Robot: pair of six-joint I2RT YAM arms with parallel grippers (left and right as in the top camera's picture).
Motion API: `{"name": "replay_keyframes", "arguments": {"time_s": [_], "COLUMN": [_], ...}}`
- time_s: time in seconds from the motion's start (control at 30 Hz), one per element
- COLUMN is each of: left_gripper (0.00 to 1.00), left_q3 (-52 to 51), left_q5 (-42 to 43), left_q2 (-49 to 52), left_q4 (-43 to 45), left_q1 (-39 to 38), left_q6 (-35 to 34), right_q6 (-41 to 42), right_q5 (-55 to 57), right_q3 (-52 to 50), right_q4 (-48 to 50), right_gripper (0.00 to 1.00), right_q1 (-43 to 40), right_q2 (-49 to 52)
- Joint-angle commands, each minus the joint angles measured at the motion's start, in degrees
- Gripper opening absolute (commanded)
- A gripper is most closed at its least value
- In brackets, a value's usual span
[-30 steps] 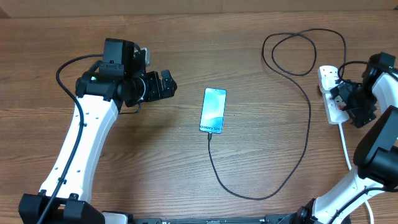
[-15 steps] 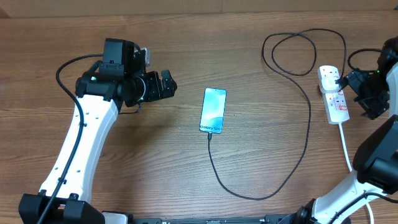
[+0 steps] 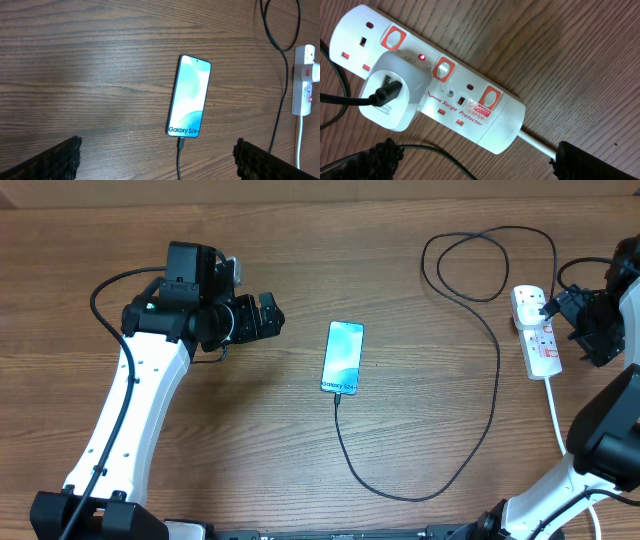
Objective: Plug charger to phone and switch on socket
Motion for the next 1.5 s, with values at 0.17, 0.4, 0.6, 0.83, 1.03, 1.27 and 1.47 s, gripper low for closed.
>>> {"name": "replay_keyframes", "arguments": {"time_s": [0.17,0.4,0.6,0.83,1.03,1.27,1.47], "left_gripper": [0.99,1.0,1.0,0.99,1.0,0.99,1.0], "left_q3": [0.5,0.5,0.5,0.5,0.5,0.5,0.5], "left_q5": [-0.3,-0.3,-0.3,-0.4,-0.4,-0.4,-0.4], "left_q2": [-0.5,-0.5,-0.5,-0.5,-0.5,0.6,0.9], "left_q4": [0.1,0.1,0.1,0.1,0.1,0.1,0.1], "left_q1": [0.3,0.3,0.3,0.3,0.3,0.3,0.3], "left_q6": [0.8,0.8,0.8,0.8,0.8,0.8,0.8], "right_q6": [-0.4,-0.4,-0.4,-0.4,-0.4,-0.4,-0.4], "right_q5": [-0.1,-0.1,-0.1,-0.1,-0.1,-0.1,-0.1], "right_q3": [1.3,1.3,1.3,1.3,1.3,1.3,1.3], "right_q4": [0.2,0.2,0.3,1.1,1.2,1.2,1.2], "right_gripper": [1.0,1.0,1.0,1.0,1.0,1.0,1.0], "right_q1": [0.1,0.1,0.1,0.1,0.1,0.1,0.1], "right_q2": [-1.7,-1.7,-1.7,-1.7,-1.7,-1.7,-1.7]}}
